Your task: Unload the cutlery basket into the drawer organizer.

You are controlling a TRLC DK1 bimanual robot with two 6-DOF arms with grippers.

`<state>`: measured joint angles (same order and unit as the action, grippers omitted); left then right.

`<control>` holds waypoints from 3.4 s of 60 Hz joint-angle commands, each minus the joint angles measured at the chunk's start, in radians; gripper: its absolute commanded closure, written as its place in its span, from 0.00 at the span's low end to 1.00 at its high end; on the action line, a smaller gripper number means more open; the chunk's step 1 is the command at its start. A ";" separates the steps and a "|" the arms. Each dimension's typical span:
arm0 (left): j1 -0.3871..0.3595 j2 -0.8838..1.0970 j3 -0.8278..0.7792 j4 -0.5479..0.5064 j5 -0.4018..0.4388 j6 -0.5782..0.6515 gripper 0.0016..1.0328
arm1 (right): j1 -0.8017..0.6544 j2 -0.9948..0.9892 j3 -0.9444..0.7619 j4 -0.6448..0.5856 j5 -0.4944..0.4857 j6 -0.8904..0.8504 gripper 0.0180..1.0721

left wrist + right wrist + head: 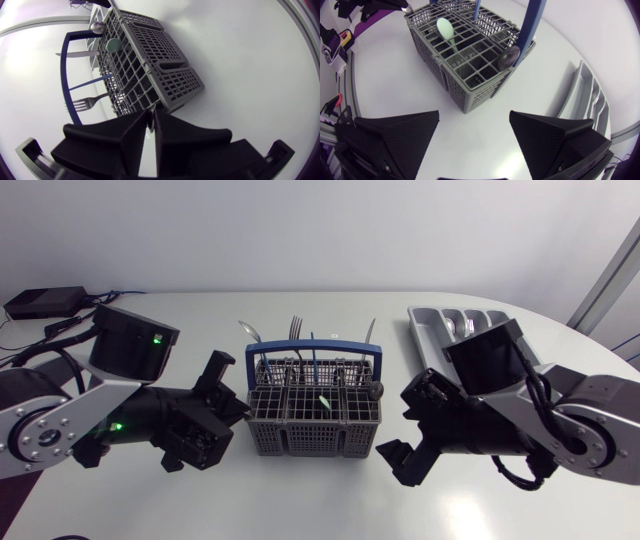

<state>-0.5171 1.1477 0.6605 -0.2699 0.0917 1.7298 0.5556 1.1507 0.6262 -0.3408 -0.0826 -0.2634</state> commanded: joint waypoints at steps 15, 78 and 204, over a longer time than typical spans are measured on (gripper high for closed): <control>0.003 0.006 0.002 -0.002 -0.026 0.028 0.83 | 0.001 0.018 -0.037 0.016 -0.008 -0.014 0.04; -0.095 -0.289 0.050 -0.084 -0.152 0.120 0.83 | 0.029 -0.026 -0.056 0.005 -0.008 -0.008 0.04; -0.436 0.590 1.119 -0.677 -0.173 -1.277 0.82 | 0.165 -0.560 -0.106 -0.058 0.208 -0.151 0.10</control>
<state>-0.9703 1.6997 1.7126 -0.9112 -0.1104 0.5278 0.7246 0.6067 0.5476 -0.3965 0.1097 -0.3691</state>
